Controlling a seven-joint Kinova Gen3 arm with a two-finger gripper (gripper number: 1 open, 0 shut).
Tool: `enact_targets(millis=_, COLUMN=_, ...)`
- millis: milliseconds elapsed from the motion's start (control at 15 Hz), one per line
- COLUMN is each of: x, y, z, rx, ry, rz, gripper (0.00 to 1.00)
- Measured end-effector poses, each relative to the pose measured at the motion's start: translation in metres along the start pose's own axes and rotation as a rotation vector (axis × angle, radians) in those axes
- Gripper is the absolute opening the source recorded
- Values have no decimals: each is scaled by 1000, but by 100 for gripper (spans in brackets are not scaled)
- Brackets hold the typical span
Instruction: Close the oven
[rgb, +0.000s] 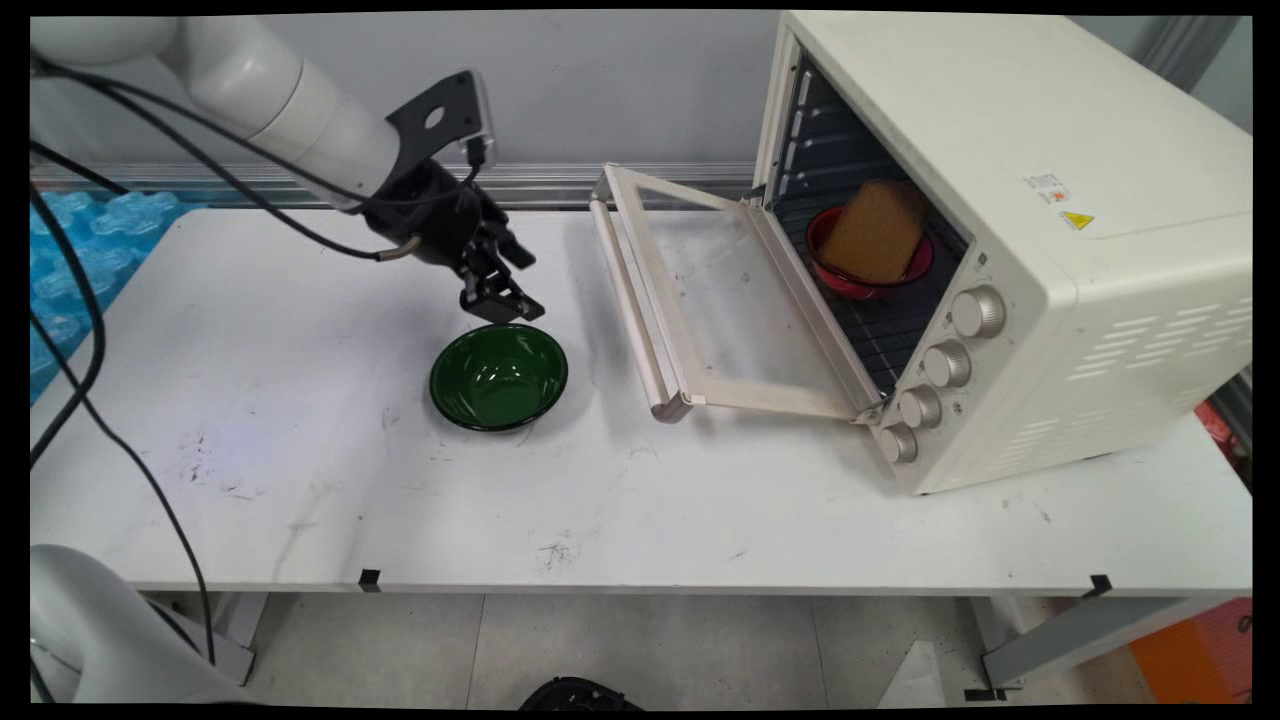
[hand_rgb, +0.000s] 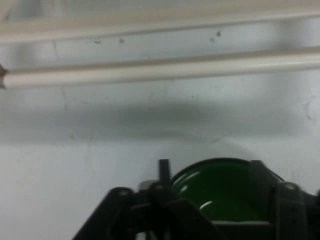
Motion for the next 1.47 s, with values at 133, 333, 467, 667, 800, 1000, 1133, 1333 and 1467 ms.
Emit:
enact_targets(millis=133, x=-11, y=0, z=6, rx=-4, ry=7, rz=-19, gripper=0)
enact_targets(millis=333, x=-25, y=-1, z=18, rx=-15, ry=30, rz=-39, gripper=0)
enact_targets(millis=467, x=-32, y=-3, z=28, rx=-22, ry=50, rz=-48, gripper=0)
enact_targets(millis=667, x=-39, y=-9, z=44, rx=-27, ry=88, rz=-62, gripper=0)
enact_targets(millis=800, x=-43, y=-13, z=54, rx=-26, ry=113, rz=-72, gripper=0)
enact_targets(millis=1000, x=-49, y=-19, z=67, rx=-28, ry=141, rz=-84, gripper=0)
enact_targets(millis=1133, x=-52, y=-20, z=76, rx=-35, ry=156, rz=-88, gripper=0)
enact_targets(millis=1333, x=-53, y=-21, z=88, rx=-48, ry=184, rz=-89, gripper=0)
enact_targets(millis=1467, x=-52, y=-22, z=94, rx=-53, ry=200, rz=-89, gripper=0)
